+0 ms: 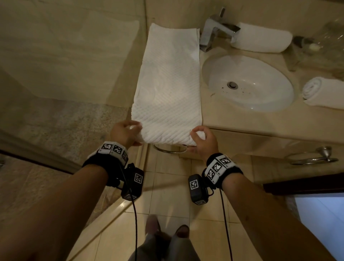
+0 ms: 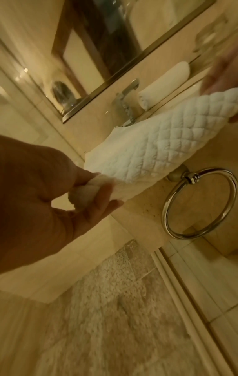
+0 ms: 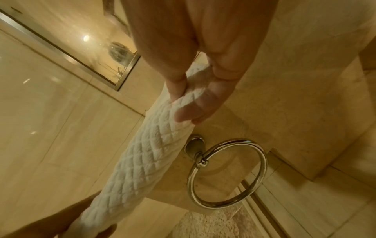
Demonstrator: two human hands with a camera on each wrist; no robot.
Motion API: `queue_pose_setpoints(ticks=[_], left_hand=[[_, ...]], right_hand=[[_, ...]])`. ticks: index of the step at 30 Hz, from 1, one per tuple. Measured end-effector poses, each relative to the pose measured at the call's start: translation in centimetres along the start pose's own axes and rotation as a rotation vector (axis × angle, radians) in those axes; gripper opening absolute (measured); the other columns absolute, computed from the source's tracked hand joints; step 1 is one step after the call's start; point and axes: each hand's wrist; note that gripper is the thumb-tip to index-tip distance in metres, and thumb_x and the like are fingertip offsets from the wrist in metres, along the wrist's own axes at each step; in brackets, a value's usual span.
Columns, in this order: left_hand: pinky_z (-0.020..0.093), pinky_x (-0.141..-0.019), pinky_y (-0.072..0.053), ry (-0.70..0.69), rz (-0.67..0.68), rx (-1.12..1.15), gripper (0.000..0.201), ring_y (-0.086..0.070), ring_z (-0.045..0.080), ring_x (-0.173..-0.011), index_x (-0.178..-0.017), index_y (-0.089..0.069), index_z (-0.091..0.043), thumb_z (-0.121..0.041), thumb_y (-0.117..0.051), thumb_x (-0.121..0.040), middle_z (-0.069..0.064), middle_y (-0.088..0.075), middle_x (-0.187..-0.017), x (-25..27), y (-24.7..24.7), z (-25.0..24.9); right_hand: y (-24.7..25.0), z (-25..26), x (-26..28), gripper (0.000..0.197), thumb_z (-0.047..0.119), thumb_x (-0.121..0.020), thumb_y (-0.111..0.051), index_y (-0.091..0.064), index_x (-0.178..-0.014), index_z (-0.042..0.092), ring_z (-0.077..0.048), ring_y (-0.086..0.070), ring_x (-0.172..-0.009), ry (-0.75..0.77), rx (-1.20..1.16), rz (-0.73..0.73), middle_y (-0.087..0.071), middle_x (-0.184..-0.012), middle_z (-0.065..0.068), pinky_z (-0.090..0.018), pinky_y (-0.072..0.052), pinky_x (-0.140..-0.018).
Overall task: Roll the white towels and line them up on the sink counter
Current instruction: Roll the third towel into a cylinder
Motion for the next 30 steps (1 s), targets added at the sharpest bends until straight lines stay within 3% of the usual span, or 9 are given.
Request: queue_pose_setpoints(ticks=[5,7,9,13,16,18,23,27,30], left_hand=[[0.023,-0.045,-0.048,-0.006,-0.012,0.071,0.013,-0.067,0.018,-0.053,-0.08,-0.072,-0.02,-0.033,-0.075,-0.08,0.011,-0.071,-0.086,0.3,0.6,-0.3],[0.022,-0.047,-0.045,0.001,0.007,0.129,0.022,-0.068,0.017,-0.059,-0.087,-0.071,-0.021,-0.042,-0.071,-0.081,0.005,-0.071,-0.086,0.7,0.6,-0.5],[0.026,-0.059,-0.044,0.055,0.074,0.195,0.028,-0.067,0.019,-0.075,-0.103,-0.069,-0.027,-0.045,-0.064,-0.083,-0.001,-0.07,-0.097,1.1,0.6,-0.6],[0.025,-0.057,-0.038,0.115,0.203,0.337,0.047,-0.06,0.02,-0.081,-0.115,-0.062,-0.028,-0.005,-0.045,-0.078,0.003,-0.064,-0.097,1.4,0.8,-0.1],[0.024,-0.051,-0.039,0.119,0.24,0.366,0.058,-0.061,0.023,-0.085,-0.12,-0.058,-0.023,0.009,-0.04,-0.074,0.006,-0.064,-0.101,1.2,1.1,0.6],[0.021,-0.048,-0.041,0.118,0.24,0.375,0.049,-0.064,0.021,-0.087,-0.119,-0.06,-0.02,0.009,-0.047,-0.081,0.005,-0.067,-0.103,0.9,1.3,0.9],[0.021,-0.055,-0.045,0.106,0.191,0.353,0.012,-0.061,0.01,-0.076,-0.098,-0.064,-0.018,-0.016,-0.066,-0.087,-0.002,-0.07,-0.09,0.1,1.0,1.0],[0.027,-0.06,-0.048,0.145,0.092,0.287,0.027,-0.062,0.016,-0.085,-0.1,-0.065,-0.017,-0.038,-0.07,-0.083,-0.002,-0.069,-0.097,-0.8,0.4,0.7],[0.029,-0.06,-0.05,0.156,0.016,0.204,0.033,-0.062,0.017,-0.084,-0.089,-0.064,-0.017,-0.048,-0.072,-0.079,-0.001,-0.067,-0.092,-1.2,0.3,0.0]], right_hand=[[0.7,0.6,-0.5,0.008,0.012,-0.085,-0.071,-0.064,-0.085,0.015,-0.024,-0.066,-0.069,-0.096,-0.071,0.049,-0.061,-0.099,-0.01,-0.035,-0.06,-0.059],[0.9,1.3,-0.7,0.012,0.002,-0.086,-0.067,-0.062,-0.089,0.012,-0.024,-0.063,-0.076,-0.162,-0.124,0.087,-0.057,-0.102,-0.01,-0.032,-0.059,-0.061],[0.9,1.9,-0.9,0.028,-0.015,-0.084,-0.058,-0.061,-0.1,0.007,-0.026,-0.06,-0.082,-0.206,-0.155,0.11,-0.054,-0.107,-0.014,-0.028,-0.059,-0.059],[1.3,1.9,-1.0,0.057,-0.031,-0.076,-0.046,-0.058,-0.116,0.007,-0.032,-0.061,-0.088,-0.229,-0.148,0.138,-0.055,-0.117,-0.021,-0.02,-0.055,-0.051],[1.5,1.6,-0.9,0.053,-0.027,-0.081,-0.05,-0.056,-0.122,0.007,-0.027,-0.064,-0.088,-0.213,-0.191,0.158,-0.058,-0.118,-0.02,-0.019,-0.056,-0.058],[1.6,1.7,-0.9,0.047,-0.022,-0.085,-0.052,-0.054,-0.124,0.004,-0.025,-0.063,-0.089,-0.213,-0.256,0.162,-0.058,-0.119,-0.021,-0.019,-0.057,-0.06],[1.1,2.0,-1.3,0.039,-0.01,-0.089,-0.057,-0.052,-0.127,-0.001,-0.024,-0.063,-0.087,-0.188,-0.299,0.117,-0.058,-0.12,-0.024,-0.021,-0.057,-0.06],[0.7,1.7,-1.9,0.037,0.007,-0.091,-0.062,-0.054,-0.126,0.0,-0.019,-0.061,-0.079,-0.122,-0.197,0.074,-0.062,-0.11,-0.017,-0.025,-0.06,-0.065],[0.6,1.9,-2.5,0.031,0.023,-0.091,-0.065,-0.059,-0.116,0.007,-0.015,-0.055,-0.066,-0.124,-0.062,0.039,-0.06,-0.094,-0.01,-0.04,-0.06,-0.074]])
Point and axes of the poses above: each hand's wrist, its own x-axis away from the middle knuckle, its own y-axis out of the back of the hand, z = x × y
